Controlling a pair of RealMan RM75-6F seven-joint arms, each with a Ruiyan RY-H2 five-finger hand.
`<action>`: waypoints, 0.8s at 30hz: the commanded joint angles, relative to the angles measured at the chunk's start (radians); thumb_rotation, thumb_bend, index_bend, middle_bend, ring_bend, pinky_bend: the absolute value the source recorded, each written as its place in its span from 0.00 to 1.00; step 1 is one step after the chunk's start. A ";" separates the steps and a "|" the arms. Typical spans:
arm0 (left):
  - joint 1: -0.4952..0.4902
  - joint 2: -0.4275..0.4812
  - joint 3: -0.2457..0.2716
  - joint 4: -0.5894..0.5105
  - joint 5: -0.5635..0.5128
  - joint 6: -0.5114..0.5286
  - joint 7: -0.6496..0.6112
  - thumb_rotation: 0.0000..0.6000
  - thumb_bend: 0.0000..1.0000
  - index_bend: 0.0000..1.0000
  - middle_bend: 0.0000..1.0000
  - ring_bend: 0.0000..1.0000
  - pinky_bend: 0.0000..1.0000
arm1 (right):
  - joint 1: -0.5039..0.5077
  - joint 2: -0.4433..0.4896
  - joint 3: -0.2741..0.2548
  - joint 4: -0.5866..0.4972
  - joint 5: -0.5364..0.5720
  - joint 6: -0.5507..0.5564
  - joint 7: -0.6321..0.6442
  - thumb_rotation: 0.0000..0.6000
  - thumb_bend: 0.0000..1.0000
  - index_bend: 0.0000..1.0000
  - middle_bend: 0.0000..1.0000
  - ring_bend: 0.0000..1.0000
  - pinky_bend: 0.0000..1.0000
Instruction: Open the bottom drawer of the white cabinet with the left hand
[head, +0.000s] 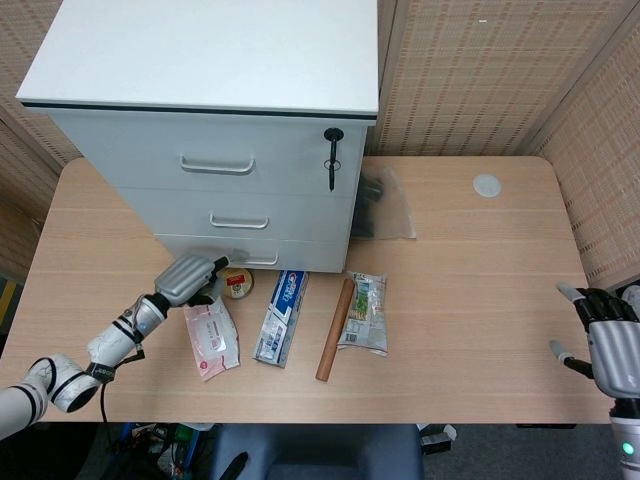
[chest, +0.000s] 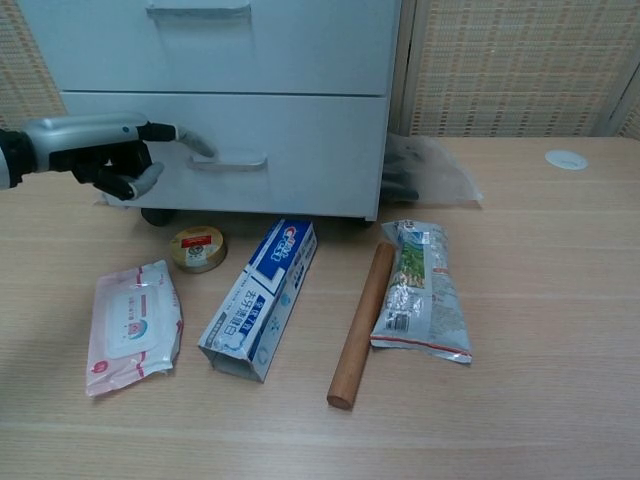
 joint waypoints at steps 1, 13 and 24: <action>-0.006 -0.003 0.002 0.003 -0.005 -0.006 0.003 1.00 0.74 0.14 0.94 0.98 1.00 | -0.001 0.000 -0.001 0.002 0.002 0.000 0.002 1.00 0.15 0.20 0.26 0.19 0.24; -0.026 0.005 0.013 -0.019 -0.021 -0.024 0.022 1.00 0.74 0.19 0.95 0.98 1.00 | -0.007 0.001 0.000 0.010 0.005 0.005 0.013 1.00 0.15 0.20 0.26 0.19 0.24; -0.025 0.040 0.032 -0.086 -0.018 -0.011 0.061 1.00 0.74 0.21 0.95 0.98 1.00 | -0.012 -0.001 -0.001 0.016 0.003 0.010 0.020 1.00 0.15 0.20 0.26 0.19 0.24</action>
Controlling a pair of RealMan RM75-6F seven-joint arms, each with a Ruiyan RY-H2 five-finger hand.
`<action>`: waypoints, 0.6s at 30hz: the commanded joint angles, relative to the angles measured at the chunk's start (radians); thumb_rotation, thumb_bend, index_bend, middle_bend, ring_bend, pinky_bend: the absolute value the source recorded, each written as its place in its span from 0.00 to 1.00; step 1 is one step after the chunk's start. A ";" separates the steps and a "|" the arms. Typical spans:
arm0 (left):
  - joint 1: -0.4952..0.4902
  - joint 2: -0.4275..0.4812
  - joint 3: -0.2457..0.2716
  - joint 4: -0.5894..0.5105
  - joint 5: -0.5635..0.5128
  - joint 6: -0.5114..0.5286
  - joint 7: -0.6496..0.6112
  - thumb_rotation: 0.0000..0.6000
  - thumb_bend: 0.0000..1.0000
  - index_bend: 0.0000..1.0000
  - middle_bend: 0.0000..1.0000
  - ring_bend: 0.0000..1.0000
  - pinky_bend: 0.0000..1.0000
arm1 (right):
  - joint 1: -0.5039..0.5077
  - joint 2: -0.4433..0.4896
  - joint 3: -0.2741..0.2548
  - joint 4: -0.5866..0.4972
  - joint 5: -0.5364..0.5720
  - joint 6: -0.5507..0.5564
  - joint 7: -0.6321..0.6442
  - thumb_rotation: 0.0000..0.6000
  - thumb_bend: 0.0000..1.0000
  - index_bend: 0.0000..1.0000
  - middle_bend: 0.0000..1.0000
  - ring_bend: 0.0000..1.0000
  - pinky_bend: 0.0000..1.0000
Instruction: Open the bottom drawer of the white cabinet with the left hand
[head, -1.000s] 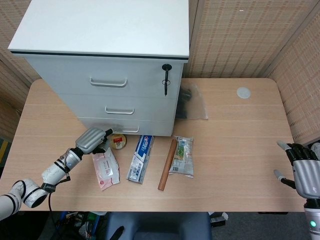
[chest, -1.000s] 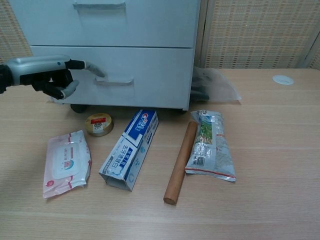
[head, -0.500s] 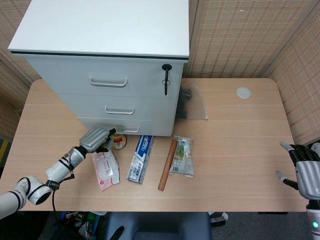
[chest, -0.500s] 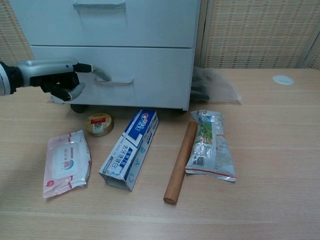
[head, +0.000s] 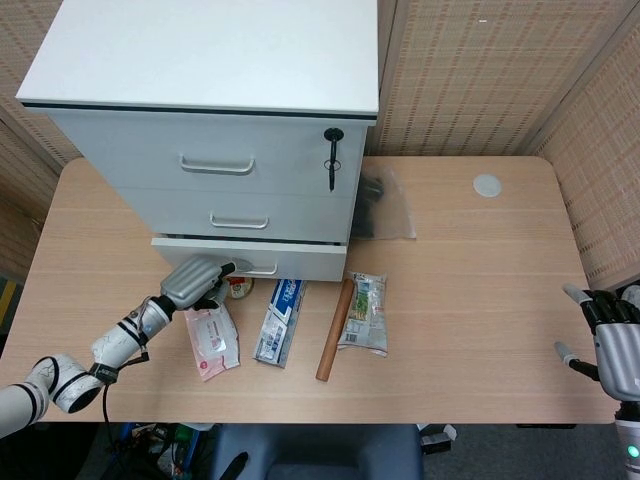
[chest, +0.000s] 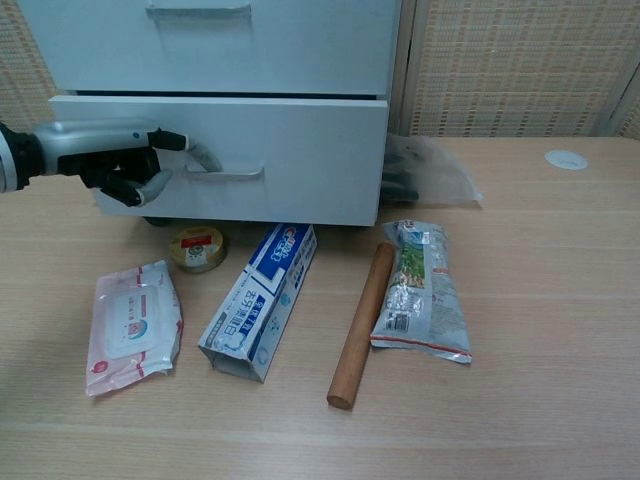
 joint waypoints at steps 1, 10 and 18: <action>0.004 0.017 0.009 -0.029 0.005 0.008 0.018 1.00 0.74 0.22 0.95 0.98 1.00 | -0.001 0.000 0.000 0.001 0.000 0.001 0.002 1.00 0.15 0.20 0.26 0.19 0.24; 0.024 0.070 0.036 -0.127 0.009 0.018 0.079 1.00 0.74 0.23 0.95 0.98 1.00 | 0.000 -0.002 0.000 0.006 -0.001 -0.003 0.006 1.00 0.15 0.20 0.26 0.19 0.24; 0.049 0.100 0.049 -0.203 0.007 0.043 0.133 1.00 0.74 0.23 0.95 0.98 1.00 | 0.001 -0.004 0.000 0.005 -0.001 -0.005 0.003 1.00 0.15 0.20 0.26 0.19 0.24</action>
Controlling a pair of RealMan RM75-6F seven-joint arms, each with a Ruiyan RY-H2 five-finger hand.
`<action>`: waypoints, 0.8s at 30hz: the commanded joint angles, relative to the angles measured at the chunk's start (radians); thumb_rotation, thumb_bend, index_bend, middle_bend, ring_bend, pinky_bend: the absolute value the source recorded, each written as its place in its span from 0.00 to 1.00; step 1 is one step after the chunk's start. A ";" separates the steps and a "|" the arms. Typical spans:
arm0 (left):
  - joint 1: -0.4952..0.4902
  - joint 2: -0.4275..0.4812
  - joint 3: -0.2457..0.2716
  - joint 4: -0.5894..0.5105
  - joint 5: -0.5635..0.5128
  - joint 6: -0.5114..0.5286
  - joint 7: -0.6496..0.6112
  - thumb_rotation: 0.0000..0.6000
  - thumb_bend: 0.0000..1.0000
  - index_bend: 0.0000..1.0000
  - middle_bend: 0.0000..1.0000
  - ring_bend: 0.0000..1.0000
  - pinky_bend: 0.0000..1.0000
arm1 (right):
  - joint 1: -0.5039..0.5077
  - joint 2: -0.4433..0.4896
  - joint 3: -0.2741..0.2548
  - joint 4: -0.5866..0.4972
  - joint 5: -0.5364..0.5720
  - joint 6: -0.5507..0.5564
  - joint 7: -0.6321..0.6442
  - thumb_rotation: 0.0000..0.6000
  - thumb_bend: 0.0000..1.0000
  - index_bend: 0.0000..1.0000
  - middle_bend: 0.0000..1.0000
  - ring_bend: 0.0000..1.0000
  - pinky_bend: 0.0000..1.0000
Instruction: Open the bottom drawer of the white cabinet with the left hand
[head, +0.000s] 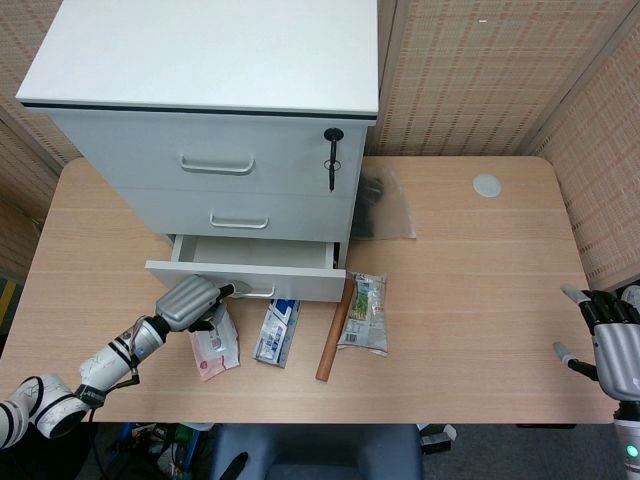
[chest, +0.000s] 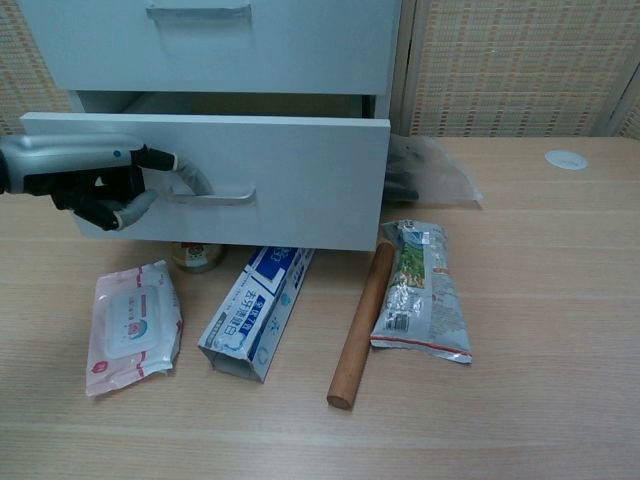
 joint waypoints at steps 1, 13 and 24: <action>0.012 0.009 0.006 -0.019 0.001 0.013 0.013 1.00 0.74 0.23 0.95 0.98 1.00 | 0.000 0.000 0.000 0.000 0.000 0.000 -0.001 1.00 0.15 0.20 0.26 0.19 0.24; 0.060 0.028 0.022 -0.092 -0.006 0.057 0.086 1.00 0.74 0.23 0.95 0.98 1.00 | -0.003 -0.003 -0.001 0.000 0.001 0.001 -0.001 1.00 0.15 0.20 0.26 0.19 0.24; 0.098 0.040 0.034 -0.140 -0.007 0.085 0.137 1.00 0.74 0.23 0.95 0.98 1.00 | -0.012 -0.002 -0.004 0.001 -0.005 0.015 0.003 1.00 0.15 0.20 0.26 0.19 0.24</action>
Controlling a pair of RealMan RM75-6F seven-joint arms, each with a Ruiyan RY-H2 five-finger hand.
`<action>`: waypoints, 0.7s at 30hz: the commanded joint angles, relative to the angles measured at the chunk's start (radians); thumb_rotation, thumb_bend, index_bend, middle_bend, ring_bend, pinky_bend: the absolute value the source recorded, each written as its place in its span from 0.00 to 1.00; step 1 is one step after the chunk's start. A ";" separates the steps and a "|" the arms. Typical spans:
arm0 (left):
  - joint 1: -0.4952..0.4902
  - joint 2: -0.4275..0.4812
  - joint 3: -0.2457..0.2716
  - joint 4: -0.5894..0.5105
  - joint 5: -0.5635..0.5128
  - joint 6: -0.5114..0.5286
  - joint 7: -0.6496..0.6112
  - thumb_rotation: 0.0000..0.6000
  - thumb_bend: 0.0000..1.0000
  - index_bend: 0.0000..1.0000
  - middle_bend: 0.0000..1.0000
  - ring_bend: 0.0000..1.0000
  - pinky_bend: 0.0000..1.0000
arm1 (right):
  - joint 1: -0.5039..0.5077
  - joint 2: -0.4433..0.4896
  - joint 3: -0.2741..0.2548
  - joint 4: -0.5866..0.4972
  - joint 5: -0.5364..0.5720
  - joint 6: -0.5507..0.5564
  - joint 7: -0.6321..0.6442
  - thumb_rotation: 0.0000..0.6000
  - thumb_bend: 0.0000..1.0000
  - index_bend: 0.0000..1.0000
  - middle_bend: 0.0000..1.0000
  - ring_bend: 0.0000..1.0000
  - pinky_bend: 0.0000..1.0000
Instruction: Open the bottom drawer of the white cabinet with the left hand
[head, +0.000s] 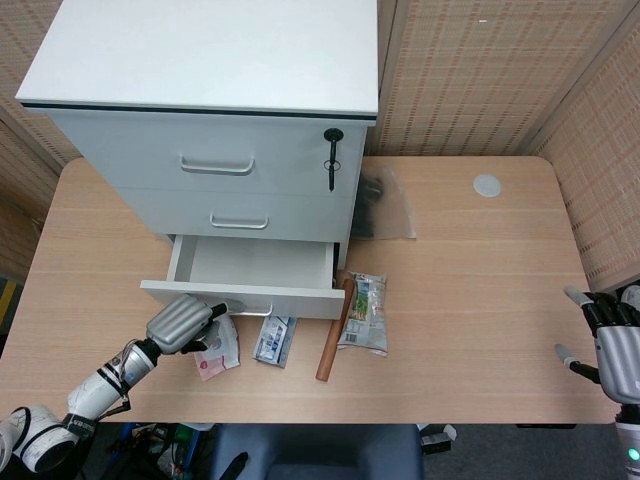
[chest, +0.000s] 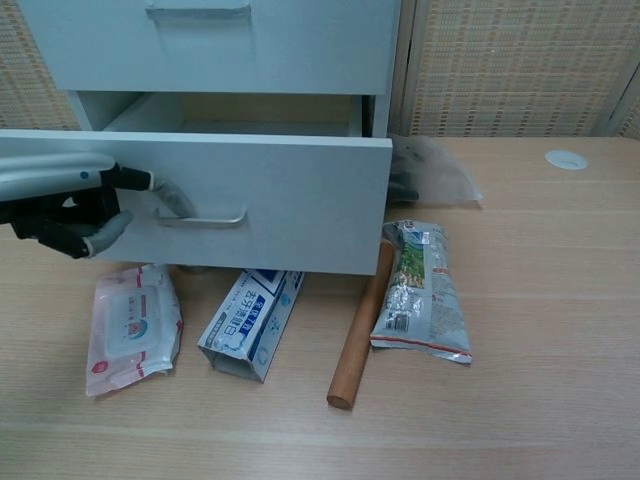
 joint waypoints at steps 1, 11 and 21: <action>0.011 0.008 0.002 -0.015 0.003 0.013 0.009 1.00 0.74 0.23 0.95 0.98 1.00 | -0.001 0.000 0.000 0.001 -0.001 0.000 0.000 1.00 0.15 0.20 0.26 0.19 0.24; 0.046 0.027 0.014 -0.059 -0.004 0.028 0.052 1.00 0.74 0.23 0.95 0.98 1.00 | 0.003 -0.001 0.001 0.004 -0.004 -0.003 0.005 1.00 0.15 0.20 0.26 0.19 0.24; 0.072 0.048 0.030 -0.103 0.011 0.040 0.076 1.00 0.74 0.23 0.95 0.98 1.00 | -0.003 -0.001 0.000 0.006 -0.004 0.003 0.008 1.00 0.15 0.20 0.26 0.19 0.24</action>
